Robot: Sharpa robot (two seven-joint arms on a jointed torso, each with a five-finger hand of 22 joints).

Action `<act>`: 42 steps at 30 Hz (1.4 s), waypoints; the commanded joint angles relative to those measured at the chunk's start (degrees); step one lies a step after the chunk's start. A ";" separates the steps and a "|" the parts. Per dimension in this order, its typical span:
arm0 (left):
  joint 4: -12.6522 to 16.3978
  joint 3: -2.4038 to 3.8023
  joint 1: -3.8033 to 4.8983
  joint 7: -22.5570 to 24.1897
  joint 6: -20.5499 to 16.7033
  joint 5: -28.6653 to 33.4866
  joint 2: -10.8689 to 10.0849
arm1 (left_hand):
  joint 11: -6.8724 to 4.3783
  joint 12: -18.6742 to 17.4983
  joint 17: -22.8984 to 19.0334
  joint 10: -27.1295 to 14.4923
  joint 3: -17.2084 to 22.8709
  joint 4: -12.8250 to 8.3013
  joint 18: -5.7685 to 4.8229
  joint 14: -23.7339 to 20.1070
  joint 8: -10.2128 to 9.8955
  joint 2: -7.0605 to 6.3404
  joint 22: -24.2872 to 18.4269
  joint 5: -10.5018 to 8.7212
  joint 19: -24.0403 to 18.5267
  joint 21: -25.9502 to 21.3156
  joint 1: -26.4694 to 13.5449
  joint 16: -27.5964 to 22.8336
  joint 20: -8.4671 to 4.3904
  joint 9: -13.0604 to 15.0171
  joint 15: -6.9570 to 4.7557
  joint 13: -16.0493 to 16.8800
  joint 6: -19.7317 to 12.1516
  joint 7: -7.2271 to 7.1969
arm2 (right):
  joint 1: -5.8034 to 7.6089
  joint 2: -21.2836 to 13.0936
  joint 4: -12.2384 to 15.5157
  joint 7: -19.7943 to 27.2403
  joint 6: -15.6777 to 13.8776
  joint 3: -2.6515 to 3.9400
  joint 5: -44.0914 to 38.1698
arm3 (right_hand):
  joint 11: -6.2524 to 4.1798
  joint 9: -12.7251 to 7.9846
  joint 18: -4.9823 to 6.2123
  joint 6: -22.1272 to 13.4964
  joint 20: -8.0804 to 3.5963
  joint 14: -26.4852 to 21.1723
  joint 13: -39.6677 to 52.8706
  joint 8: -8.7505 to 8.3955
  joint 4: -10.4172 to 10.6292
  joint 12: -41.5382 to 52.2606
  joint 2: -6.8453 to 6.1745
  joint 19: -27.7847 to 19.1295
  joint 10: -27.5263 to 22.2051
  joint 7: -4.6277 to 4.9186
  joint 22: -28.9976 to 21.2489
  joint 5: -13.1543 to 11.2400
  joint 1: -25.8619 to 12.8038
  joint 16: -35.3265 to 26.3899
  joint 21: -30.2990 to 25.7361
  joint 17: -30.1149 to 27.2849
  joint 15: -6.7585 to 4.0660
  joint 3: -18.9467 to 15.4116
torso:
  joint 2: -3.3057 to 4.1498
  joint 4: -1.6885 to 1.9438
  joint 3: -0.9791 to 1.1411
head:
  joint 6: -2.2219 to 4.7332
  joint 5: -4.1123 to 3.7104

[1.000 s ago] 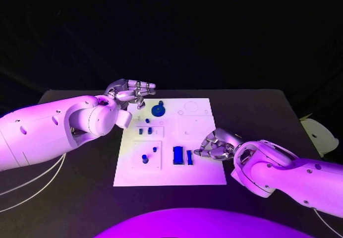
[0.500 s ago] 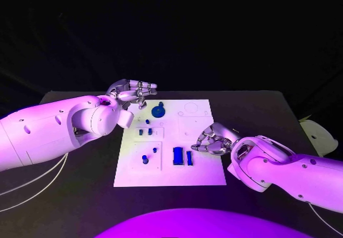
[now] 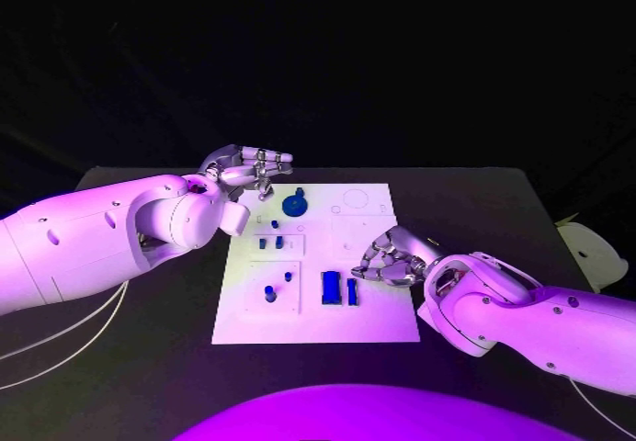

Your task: Assemble the parts on the task board

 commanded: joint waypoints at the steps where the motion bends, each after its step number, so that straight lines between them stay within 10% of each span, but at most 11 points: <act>1: -0.30 -0.11 0.02 0.96 0.78 0.87 0.29 | -0.01 0.35 -0.39 -0.24 0.13 -0.33 0.54 -0.45 0.17 0.60 -0.35 0.08 -0.10 -0.50 0.07 -0.37 0.32 -0.09 -0.03 0.06 -0.48 -0.01 | 0.45 -0.56 0.16 9.36 -4.41 0.16 5.33 | 0.13 -0.32 0.17 -1.34 -0.27 5.24 6.21 -0.88 -0.03 -0.85 -0.03 1.01 0.21 0.41 10.81 0.05 0.45 -0.27 -1.31 10.82 -0.16 -0.11 | -0.36 -0.16 -0.11 | 0.65 0.09; 7: -1.43 -0.63 -0.12 2.56 0.48 2.12 1.12 | -0.06 0.80 -5.10 -0.49 -0.51 0.31 1.36 -3.45 0.42 0.37 -3.69 -0.10 -3.21 -4.54 -1.15 -3.62 0.55 -0.07 0.14 0.16 -0.49 -0.19 | 2.57 -0.81 -3.04 25.28 -4.82 0.30 21.79 | 2.40 -2.23 2.86 -5.62 1.11 2.26 -2.18 -5.00 -1.14 -11.17 0.79 -4.46 -6.82 3.06 6.42 -1.77 3.32 -6.54 -18.86 -0.33 1.62 1.32 | -1.47 -0.48 -0.43 | 2.35 -0.05; 11: -2.69 -0.75 -0.34 4.60 -0.57 3.87 2.31 | 0.03 1.13 -7.83 -1.29 -2.23 1.47 3.22 -10.04 0.80 -0.12 -12.59 -0.38 -12.93 -16.27 -2.84 -8.02 1.21 -0.04 0.67 0.11 -0.47 -0.55 | 4.84 -0.34 -7.45 34.43 -2.24 0.36 35.38 | 4.41 -3.37 7.20 -7.73 2.96 -6.95 -22.56 -7.58 -1.99 -36.23 0.59 -17.16 -23.53 4.68 -4.28 -5.42 5.08 -26.13 -51.85 -24.94 3.31 2.45 | -2.10 -0.59 -0.46 | 3.66 -0.33; 26: -8.37 -0.81 -1.75 12.39 -3.06 10.94 6.99 | 4.52 -5.97 -27.14 -5.78 -12.73 4.23 0.39 -26.99 -0.95 2.37 -36.37 -2.79 -32.66 -50.95 -2.30 -47.06 10.82 -0.54 8.47 -6.71 -3.09 -2.30 | 8.35 6.20 -25.59 47.94 8.06 1.06 61.97 | 9.64 -13.59 7.48 -6.63 11.39 -22.34 -62.19 -14.57 -2.18 -68.70 -0.56 -33.68 -24.28 9.14 -29.28 -9.98 7.63 -76.77 -69.40 -60.21 11.20 9.23 | -4.30 -0.48 0.00 | 7.56 -0.64; 27: -7.84 -0.84 -1.47 8.18 -2.16 7.73 6.39 | 1.17 -10.45 -28.69 -23.28 -15.42 0.86 -1.54 -41.28 -4.61 4.72 -43.42 -7.73 -43.76 -52.97 -26.81 -49.50 5.77 -4.25 5.48 -10.63 -19.62 -4.76 | 8.25 5.48 -23.73 42.21 3.06 1.05 53.37 | 7.18 -17.75 3.77 -23.97 7.40 -40.78 -64.98 -18.17 -5.51 -71.81 2.45 -48.46 -42.39 5.84 -42.13 -13.57 -17.35 -79.28 -72.82 -63.95 9.10 6.95 | -3.72 -0.60 -0.20 | 6.90 -0.70; 29: -7.61 -0.81 -1.61 8.45 -2.67 7.65 6.39 | 0.92 -10.45 -29.46 -26.11 -16.41 0.34 -1.54 -43.71 -4.61 5.54 -45.27 -8.62 -45.56 -54.13 -30.42 -50.86 5.06 -4.25 5.12 -10.63 -22.36 -5.13 | 8.06 5.43 -23.47 42.51 2.64 1.20 53.89 | 6.92 -18.76 3.76 -26.33 6.93 -43.57 -66.34 -18.17 -6.01 -72.79 2.45 -51.01 -44.83 5.32 -44.81 -14.13 -21.37 -80.49 -72.82 -65.10 9.03 6.87 | -3.78 -0.44 -0.17 | 7.15 -0.78; 30: -7.43 -0.78 -1.72 8.67 -3.08 7.60 6.40 | 0.61 -10.45 -29.69 -27.67 -16.73 0.04 -1.88 -44.98 -4.61 5.79 -46.00 -9.06 -46.53 -54.43 -32.58 -51.22 4.64 -4.25 4.88 -10.63 -23.82 -5.35 | 7.91 5.39 -23.27 42.75 2.31 1.32 54.29 | 6.72 -19.19 3.76 -27.82 6.60 -45.17 -66.73 -18.17 -6.26 -73.13 2.45 -52.33 -46.40 5.01 -46.04 -14.44 -23.66 -80.83 -72.82 -65.51 4.93 6.62 | -3.83 -0.30 -0.15 | 7.36 -0.84; 38: -3.82 -0.21 -3.94 13.00 -11.16 6.45 6.48 | -1.29 -10.45 -34.41 -38.28 -18.76 -1.99 -2.76 -53.70 -4.61 7.42 -50.83 -12.14 -53.26 -56.30 -47.21 -53.43 1.64 -4.25 3.18 -10.63 -33.86 -10.61 | 4.92 4.64 -19.19 47.53 -4.29 3.65 62.37 | 1.77 -21.96 2.19 -38.04 4.27 -56.19 -69.14 -18.17 -8.51 -75.38 2.45 -61.41 -57.07 2.97 -54.28 -16.62 -38.94 -82.98 -72.82 -68.21 4.93 2.43 | -4.86 2.30 0.27 | 11.35 -2.04; 39: -3.15 -0.11 -4.34 13.80 -12.65 6.24 6.50 | -1.49 -10.45 -34.41 -39.37 -18.97 -2.20 -2.76 -54.62 -4.61 11.53 -51.33 -12.46 -53.97 -56.50 -48.73 -53.70 1.32 -4.25 3.00 -10.63 -34.90 -10.61 | 4.36 4.50 -18.43 48.42 -5.52 4.08 63.88 | 1.77 -22.24 2.19 -39.09 4.04 -57.32 -69.38 -18.17 -8.74 -75.62 2.45 -62.35 -58.19 2.77 -55.13 -16.85 -40.51 -83.22 -72.82 -68.48 4.93 2.43 | -5.02 2.69 0.33 | 11.96 -2.22; 40: -2.45 0.00 -4.77 14.63 -14.22 6.02 6.51 | -1.62 -10.45 -34.41 -40.11 -19.13 -2.36 -2.98 -55.22 -4.61 11.53 -51.67 -12.65 -54.45 -56.62 -49.76 -53.84 1.12 -4.25 -1.13 -10.63 -35.60 -10.61 | 3.82 4.36 -17.69 49.29 -6.72 4.50 65.34 | 1.77 -22.43 2.19 -39.75 3.89 -58.04 -69.54 -18.17 -8.88 -75.77 2.45 -62.93 -58.88 2.63 -55.66 -16.99 -41.51 -83.35 -72.82 -68.66 4.93 2.43 | -5.16 3.04 0.39 | 12.49 -2.38; 42: -1.20 0.19 -5.54 16.13 -17.02 5.62 6.54 | -1.96 -10.45 -34.41 -42.02 -19.47 -2.70 -7.14 -56.79 -4.61 11.53 -52.53 -13.22 -55.66 -60.94 -52.38 -54.22 0.59 -4.25 -1.13 -10.63 -37.43 -10.61 | 2.86 4.12 -16.38 50.82 -8.84 5.25 67.94 | 1.77 -22.92 1.58 -41.57 3.46 -60.02 -69.96 -18.17 -9.22 -76.15 2.45 -64.54 -60.80 2.28 -57.14 -17.38 -44.24 -83.74 -72.82 -69.14 4.93 2.43 | -5.39 3.62 0.48 | 13.38 -2.65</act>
